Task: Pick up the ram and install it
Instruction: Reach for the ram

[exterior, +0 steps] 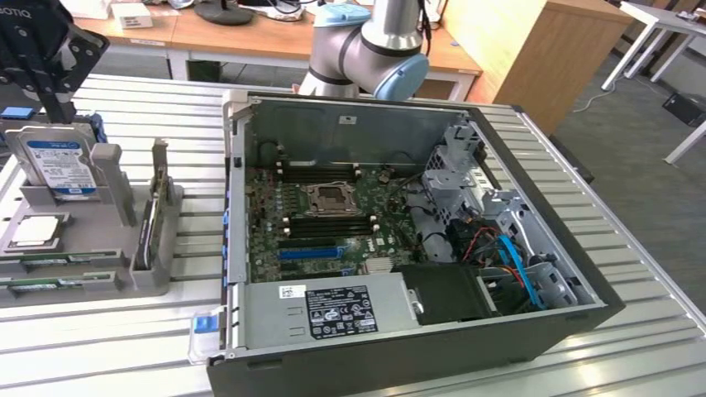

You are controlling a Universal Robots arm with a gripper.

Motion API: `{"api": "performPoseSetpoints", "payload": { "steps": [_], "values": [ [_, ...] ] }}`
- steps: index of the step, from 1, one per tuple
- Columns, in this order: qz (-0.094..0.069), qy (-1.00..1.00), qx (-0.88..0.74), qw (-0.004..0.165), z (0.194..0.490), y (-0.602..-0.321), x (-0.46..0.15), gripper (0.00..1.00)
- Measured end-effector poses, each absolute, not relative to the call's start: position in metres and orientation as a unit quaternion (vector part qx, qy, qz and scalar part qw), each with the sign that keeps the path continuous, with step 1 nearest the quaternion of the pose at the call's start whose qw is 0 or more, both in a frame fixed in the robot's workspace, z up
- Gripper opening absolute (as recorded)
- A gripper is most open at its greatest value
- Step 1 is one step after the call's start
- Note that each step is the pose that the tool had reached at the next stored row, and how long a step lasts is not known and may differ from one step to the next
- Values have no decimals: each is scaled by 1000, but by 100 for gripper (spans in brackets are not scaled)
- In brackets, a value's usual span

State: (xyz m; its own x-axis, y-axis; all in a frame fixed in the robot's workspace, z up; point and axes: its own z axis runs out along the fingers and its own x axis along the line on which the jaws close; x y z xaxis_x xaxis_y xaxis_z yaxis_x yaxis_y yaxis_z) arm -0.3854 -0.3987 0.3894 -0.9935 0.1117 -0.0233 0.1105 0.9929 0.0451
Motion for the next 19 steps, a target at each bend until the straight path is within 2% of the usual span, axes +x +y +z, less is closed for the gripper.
{"api": "performPoseSetpoints", "payload": {
  "steps": [19],
  "values": [
    [22,998,56,13,389,-423,-391,11]
  ]
}}
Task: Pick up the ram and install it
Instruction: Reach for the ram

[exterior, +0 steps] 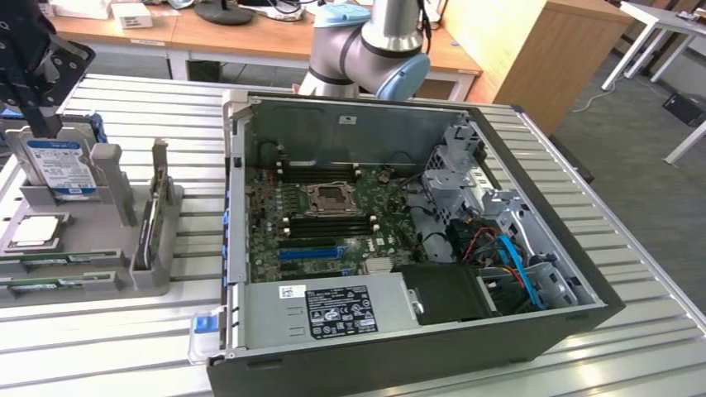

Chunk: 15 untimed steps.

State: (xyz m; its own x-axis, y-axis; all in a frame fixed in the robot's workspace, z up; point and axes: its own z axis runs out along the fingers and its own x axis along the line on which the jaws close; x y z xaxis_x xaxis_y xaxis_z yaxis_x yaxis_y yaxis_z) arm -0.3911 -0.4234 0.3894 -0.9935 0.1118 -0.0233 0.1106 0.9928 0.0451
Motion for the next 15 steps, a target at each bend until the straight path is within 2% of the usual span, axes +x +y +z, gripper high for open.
{"api": "performPoseSetpoints", "payload": {
  "steps": [15],
  "values": [
    [22,998,56,13,389,-424,-401,11]
  ]
}}
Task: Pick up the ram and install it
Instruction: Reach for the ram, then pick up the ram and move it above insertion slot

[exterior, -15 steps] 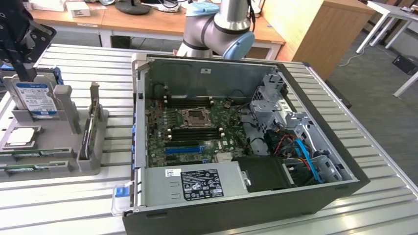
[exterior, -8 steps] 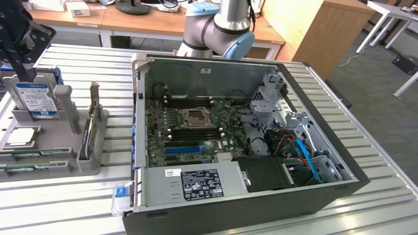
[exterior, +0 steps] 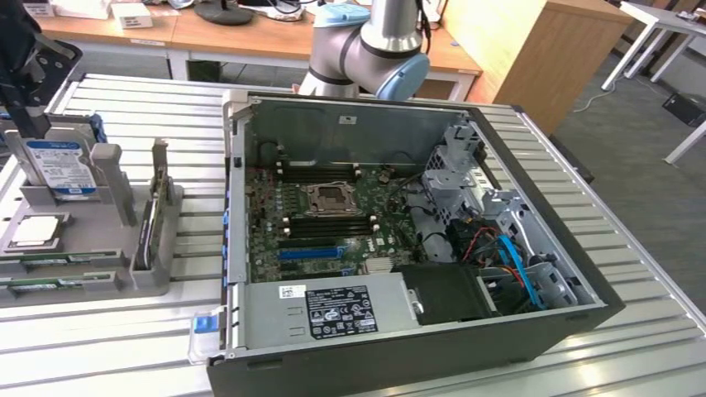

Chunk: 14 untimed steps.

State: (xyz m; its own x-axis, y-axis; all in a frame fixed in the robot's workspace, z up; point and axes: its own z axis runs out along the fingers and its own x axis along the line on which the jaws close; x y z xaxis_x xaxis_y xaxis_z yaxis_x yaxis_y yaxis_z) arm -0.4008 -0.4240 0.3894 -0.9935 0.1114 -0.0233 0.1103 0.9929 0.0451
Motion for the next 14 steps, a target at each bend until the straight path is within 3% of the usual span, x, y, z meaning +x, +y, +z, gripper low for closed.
{"api": "performPoseSetpoints", "payload": {
  "steps": [14],
  "values": [
    [22,998,56,13,389,-429,-401,11]
  ]
}}
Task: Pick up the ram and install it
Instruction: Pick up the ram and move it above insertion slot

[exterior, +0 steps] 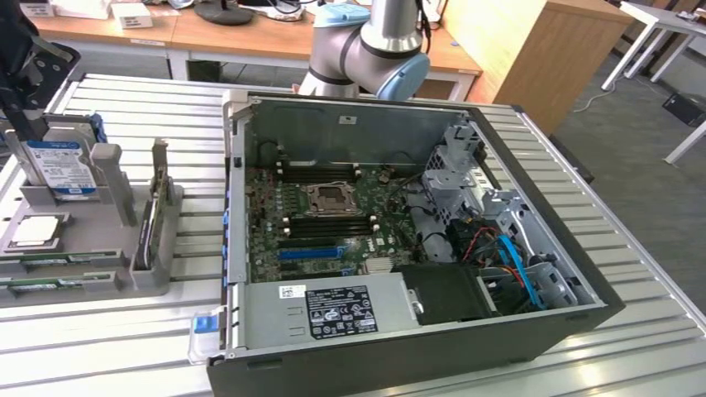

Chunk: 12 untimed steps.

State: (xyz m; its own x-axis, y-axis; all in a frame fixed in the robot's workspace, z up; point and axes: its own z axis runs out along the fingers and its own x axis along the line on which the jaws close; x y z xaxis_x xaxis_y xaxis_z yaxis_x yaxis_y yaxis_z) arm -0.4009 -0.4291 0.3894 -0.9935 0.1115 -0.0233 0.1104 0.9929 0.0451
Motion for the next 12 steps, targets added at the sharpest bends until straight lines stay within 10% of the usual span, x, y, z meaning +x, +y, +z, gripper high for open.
{"api": "performPoseSetpoints", "payload": {
  "steps": [12],
  "values": [
    [22,999,38,13,389,-429,-401,11]
  ]
}}
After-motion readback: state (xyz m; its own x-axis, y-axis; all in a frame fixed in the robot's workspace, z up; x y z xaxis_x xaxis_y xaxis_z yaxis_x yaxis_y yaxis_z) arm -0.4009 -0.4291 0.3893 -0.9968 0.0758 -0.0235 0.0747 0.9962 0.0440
